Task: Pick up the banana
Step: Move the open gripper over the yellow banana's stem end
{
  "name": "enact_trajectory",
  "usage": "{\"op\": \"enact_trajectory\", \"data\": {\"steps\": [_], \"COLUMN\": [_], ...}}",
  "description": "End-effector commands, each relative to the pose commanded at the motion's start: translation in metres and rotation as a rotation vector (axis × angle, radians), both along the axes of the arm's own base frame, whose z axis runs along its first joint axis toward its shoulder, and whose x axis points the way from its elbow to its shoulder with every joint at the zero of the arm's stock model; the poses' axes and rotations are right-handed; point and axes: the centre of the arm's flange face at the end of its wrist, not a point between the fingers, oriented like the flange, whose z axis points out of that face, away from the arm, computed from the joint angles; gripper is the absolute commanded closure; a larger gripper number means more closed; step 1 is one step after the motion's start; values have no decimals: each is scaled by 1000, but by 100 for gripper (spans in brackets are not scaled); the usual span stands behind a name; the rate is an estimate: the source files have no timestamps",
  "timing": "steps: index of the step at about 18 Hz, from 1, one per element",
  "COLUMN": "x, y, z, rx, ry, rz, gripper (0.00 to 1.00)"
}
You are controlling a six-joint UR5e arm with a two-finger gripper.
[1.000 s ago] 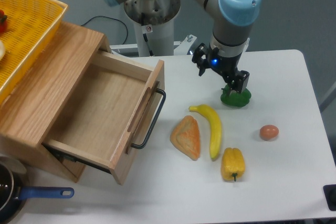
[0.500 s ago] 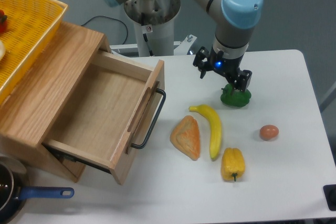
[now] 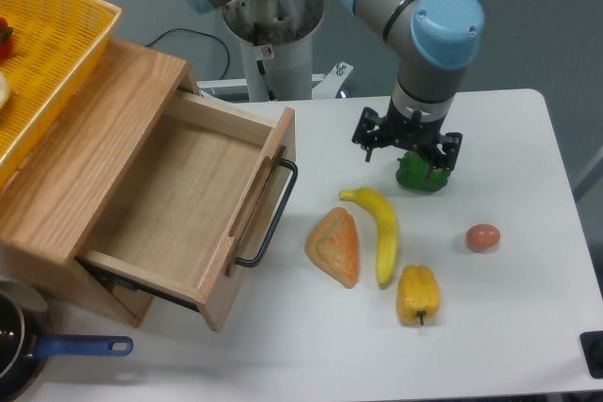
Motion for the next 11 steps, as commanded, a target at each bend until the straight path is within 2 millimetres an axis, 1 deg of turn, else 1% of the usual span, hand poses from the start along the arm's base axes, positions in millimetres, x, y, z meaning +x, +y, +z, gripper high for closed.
{"op": "enact_trajectory", "data": {"steps": [1,2,5,7,11], "x": [-3,-4,-7,-10,-18], "y": [2,4,3,6,8], "z": [-12,-17,-25,-41,-58], "rx": [-11,-16,-20,-33,-43], "ry": [-17,-25,-37,-59,-73], "rz": [-2,-3,0,-5,-7], "gripper": [0,0,0,0,0]}}
